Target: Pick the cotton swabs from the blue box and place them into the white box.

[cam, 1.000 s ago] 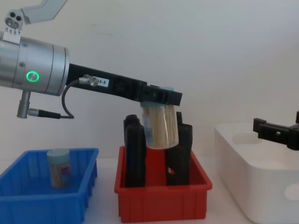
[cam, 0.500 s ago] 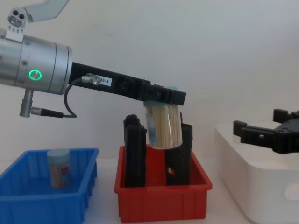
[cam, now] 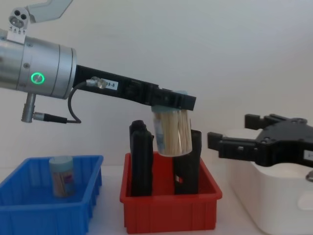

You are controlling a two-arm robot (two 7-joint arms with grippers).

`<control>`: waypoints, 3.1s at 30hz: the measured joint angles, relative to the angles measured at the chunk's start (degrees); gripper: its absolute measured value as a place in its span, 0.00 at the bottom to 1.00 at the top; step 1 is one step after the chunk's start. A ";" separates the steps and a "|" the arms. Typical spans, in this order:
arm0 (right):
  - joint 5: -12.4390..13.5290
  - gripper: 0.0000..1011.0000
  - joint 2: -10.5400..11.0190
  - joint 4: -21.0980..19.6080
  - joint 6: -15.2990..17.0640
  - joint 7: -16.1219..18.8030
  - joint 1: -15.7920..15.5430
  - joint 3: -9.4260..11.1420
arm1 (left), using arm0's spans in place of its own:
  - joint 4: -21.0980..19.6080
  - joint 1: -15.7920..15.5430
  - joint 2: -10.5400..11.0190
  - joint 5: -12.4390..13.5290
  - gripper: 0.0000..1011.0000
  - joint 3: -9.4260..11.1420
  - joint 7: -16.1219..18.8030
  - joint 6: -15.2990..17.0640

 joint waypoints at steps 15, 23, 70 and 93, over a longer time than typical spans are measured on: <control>-2.09 0.99 -3.06 3.61 3.69 4.99 4.84 -1.84 | 0.00 -0.04 -0.03 -0.01 0.67 0.00 -0.07 0.03; -2.79 0.99 -5.02 6.78 4.84 5.61 7.48 -2.65 | 0.00 -0.04 -0.03 -0.01 0.67 0.00 -0.09 0.03; -4.98 0.64 -10.68 17.75 4.03 10.20 16.82 -5.57 | 0.00 -0.02 -0.04 -0.01 0.81 0.00 -0.07 0.01; -3.61 0.64 -8.98 16.00 4.18 6.45 15.61 -4.85 | 0.00 -0.03 -0.02 -0.01 0.99 0.00 -0.09 0.03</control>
